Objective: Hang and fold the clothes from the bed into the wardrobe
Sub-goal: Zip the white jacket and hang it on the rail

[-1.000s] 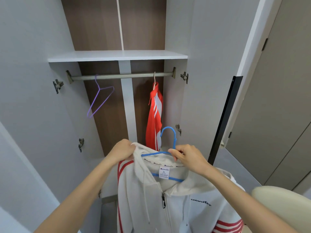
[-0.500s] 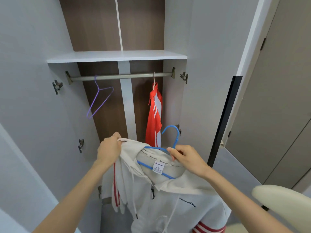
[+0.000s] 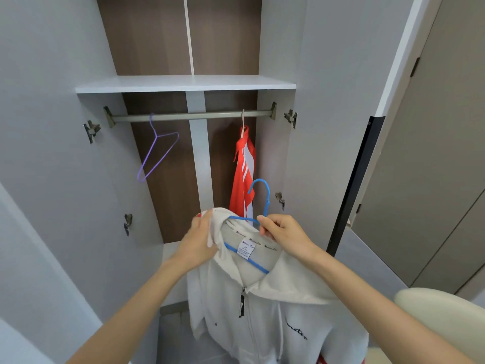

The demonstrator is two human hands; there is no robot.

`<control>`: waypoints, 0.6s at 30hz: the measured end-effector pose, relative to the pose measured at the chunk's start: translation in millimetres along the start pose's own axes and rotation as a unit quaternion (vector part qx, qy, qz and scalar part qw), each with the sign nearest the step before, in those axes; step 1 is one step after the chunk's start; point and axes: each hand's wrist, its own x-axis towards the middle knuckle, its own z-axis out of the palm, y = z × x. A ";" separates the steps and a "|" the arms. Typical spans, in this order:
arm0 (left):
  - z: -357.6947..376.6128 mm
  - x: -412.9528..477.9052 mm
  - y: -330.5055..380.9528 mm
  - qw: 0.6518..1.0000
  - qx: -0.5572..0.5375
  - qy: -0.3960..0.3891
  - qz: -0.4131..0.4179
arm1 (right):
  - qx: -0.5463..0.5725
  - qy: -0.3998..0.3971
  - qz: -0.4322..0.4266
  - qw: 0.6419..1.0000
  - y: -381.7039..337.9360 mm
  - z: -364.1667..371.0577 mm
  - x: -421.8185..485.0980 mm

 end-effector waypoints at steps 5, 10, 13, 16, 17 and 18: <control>17.0 5.6 1.1 0.999 -0.037 0.011 -0.020 | 0.016 -0.016 -0.003 1.000 4.0 -6.0 4.4; 17.3 18.8 16.5 0.994 -0.052 0.064 -0.067 | 0.034 -0.024 -0.031 0.999 -9.8 -14.6 13.5; 18.8 26.8 21.6 0.991 -0.009 0.069 -0.115 | 0.069 -0.031 -0.063 0.995 -25.2 -18.2 19.4; 15.5 37.5 30.2 0.984 0.046 0.116 -0.127 | 0.085 -0.043 -0.090 0.991 -37.0 -20.8 25.0; 12.9 41.6 33.8 0.980 0.061 0.137 -0.129 | 0.089 -0.044 -0.096 0.990 -39.4 -21.5 27.0; 9.9 46.0 36.6 0.977 0.072 0.152 -0.132 | 0.092 -0.042 -0.099 0.990 -40.8 -22.1 29.2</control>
